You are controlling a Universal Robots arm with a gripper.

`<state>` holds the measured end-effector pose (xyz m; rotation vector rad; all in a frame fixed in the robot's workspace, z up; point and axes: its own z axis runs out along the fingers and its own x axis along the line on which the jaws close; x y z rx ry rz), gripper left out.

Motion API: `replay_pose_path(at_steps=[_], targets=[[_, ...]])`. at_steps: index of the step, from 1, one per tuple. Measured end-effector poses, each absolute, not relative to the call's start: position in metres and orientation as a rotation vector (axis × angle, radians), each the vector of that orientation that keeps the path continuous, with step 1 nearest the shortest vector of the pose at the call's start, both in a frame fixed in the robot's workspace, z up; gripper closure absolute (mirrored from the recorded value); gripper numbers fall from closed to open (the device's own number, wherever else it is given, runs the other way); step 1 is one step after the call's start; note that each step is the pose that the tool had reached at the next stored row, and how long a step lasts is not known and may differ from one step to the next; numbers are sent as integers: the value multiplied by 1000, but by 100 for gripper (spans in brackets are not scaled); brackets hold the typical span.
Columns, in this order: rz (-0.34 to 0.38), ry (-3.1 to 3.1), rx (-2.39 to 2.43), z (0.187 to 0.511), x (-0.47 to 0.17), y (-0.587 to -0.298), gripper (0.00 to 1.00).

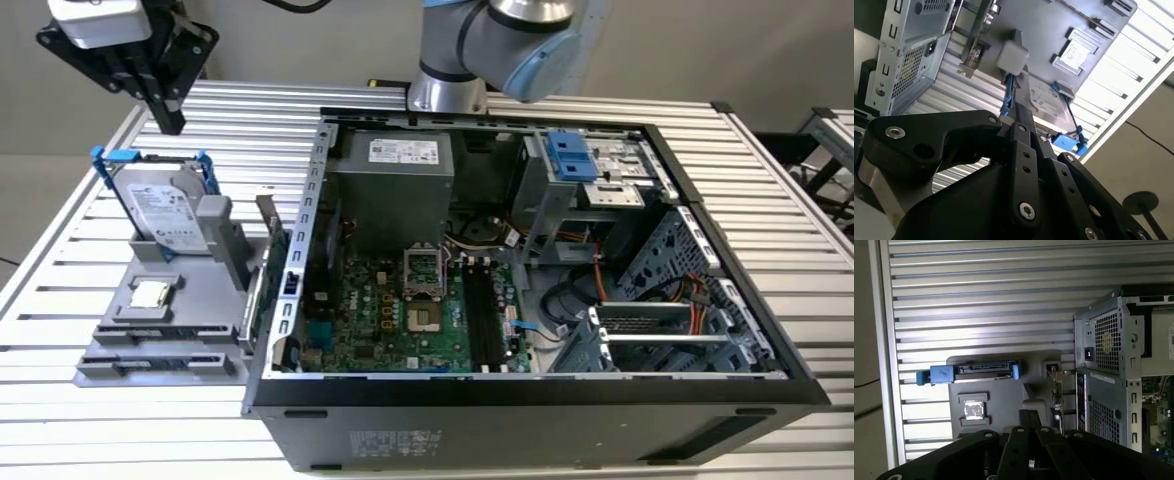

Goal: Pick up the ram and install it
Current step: 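Reach for the ram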

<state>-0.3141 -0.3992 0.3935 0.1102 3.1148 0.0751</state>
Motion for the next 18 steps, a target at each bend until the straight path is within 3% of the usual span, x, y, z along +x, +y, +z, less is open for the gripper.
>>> replay_pose_path(at_steps=[18], targets=[[75, 3115, 109, 393, -347, -399, 100]])
